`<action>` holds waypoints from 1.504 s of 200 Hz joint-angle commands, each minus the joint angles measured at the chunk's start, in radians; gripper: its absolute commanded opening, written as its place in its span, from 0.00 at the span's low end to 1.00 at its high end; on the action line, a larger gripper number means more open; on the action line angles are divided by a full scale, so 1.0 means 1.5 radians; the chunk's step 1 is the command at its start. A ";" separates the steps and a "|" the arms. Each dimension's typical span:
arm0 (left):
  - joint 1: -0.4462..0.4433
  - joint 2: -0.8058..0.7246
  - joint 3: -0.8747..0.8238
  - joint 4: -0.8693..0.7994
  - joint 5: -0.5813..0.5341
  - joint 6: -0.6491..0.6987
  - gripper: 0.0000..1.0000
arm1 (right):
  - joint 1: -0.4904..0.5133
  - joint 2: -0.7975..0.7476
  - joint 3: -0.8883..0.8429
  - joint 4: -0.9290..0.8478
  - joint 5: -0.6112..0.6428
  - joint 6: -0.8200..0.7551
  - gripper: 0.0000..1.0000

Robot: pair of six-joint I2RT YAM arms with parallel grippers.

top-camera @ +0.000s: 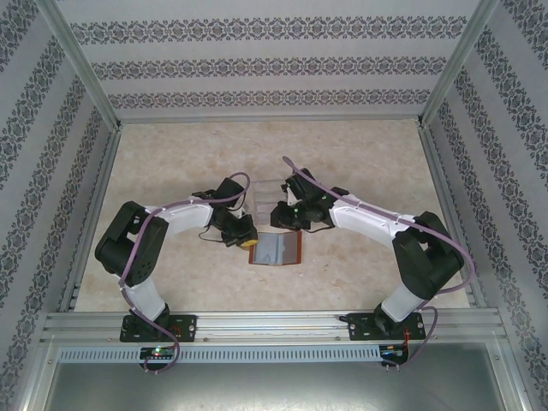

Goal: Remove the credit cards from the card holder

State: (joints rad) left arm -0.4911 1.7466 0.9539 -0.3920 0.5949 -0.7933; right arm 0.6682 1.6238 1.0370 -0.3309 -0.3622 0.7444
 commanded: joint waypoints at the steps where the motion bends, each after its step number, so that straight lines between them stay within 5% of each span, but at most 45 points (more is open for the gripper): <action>1: -0.009 0.003 -0.021 0.025 0.008 -0.005 0.11 | 0.015 -0.010 -0.011 0.029 -0.021 0.052 0.21; 168: -0.022 -0.037 -0.087 0.075 0.009 -0.048 0.10 | 0.088 0.103 0.001 0.008 -0.017 0.099 0.17; 301: -0.022 -0.027 -0.081 0.079 0.013 -0.044 0.10 | 0.110 0.110 0.062 -0.171 0.118 0.051 0.36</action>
State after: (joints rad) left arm -0.5098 1.6997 0.8433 -0.2722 0.6067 -0.8536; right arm 0.8165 1.7912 1.1011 -0.4885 -0.2584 0.8410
